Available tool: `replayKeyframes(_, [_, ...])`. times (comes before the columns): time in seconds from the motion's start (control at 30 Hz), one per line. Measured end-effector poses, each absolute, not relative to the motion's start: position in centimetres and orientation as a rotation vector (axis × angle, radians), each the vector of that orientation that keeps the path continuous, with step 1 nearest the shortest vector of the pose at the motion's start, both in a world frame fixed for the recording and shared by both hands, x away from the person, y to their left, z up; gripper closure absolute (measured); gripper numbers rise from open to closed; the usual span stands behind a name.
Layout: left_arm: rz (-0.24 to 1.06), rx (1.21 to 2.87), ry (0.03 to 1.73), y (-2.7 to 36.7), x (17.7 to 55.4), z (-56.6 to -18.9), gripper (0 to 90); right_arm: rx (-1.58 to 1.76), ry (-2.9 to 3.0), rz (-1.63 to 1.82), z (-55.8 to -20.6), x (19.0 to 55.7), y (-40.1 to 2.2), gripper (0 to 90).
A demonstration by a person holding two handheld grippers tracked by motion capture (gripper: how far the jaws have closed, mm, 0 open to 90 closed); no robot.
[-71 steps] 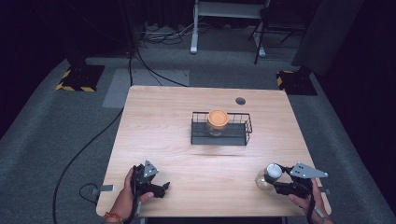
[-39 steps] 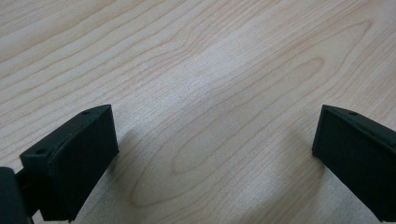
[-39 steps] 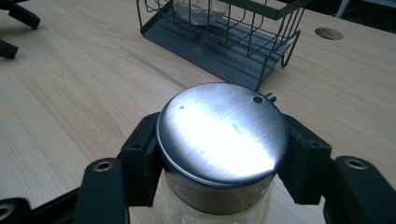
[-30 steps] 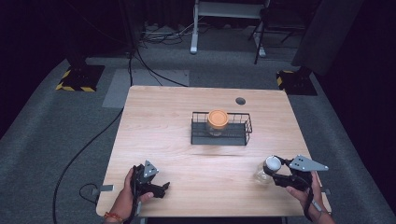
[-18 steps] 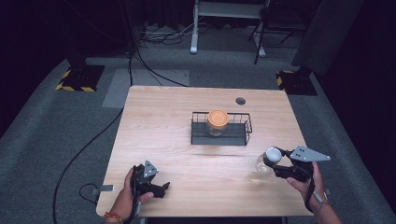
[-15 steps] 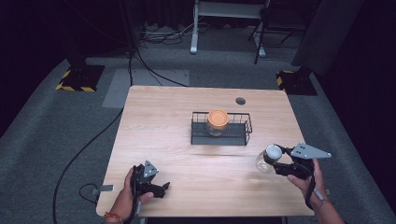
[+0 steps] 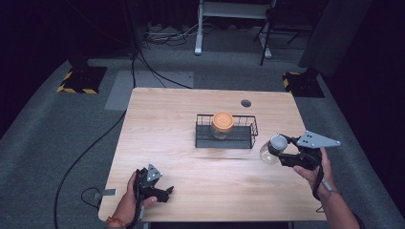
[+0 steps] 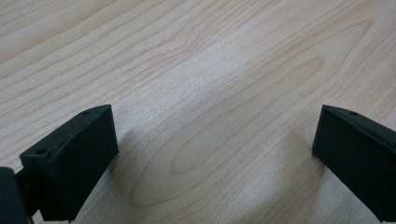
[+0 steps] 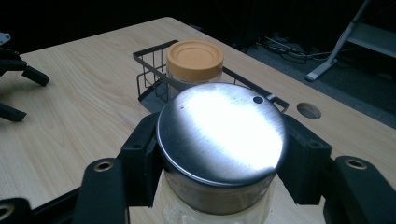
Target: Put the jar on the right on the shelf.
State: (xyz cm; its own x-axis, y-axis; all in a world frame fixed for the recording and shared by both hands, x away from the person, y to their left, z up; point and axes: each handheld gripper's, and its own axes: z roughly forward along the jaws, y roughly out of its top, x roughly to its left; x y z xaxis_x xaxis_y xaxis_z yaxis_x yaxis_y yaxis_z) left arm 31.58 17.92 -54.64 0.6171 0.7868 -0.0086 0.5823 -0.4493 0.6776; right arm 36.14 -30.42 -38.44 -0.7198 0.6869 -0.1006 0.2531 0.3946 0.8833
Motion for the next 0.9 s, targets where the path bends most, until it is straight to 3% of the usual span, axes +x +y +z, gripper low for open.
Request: replayKeyframes(0.9, [0.407,2.19,1.07,17.9,31.6,-54.6,0.0,0.705,2.204,1.272,-33.6,40.4,-26.5,39.4])
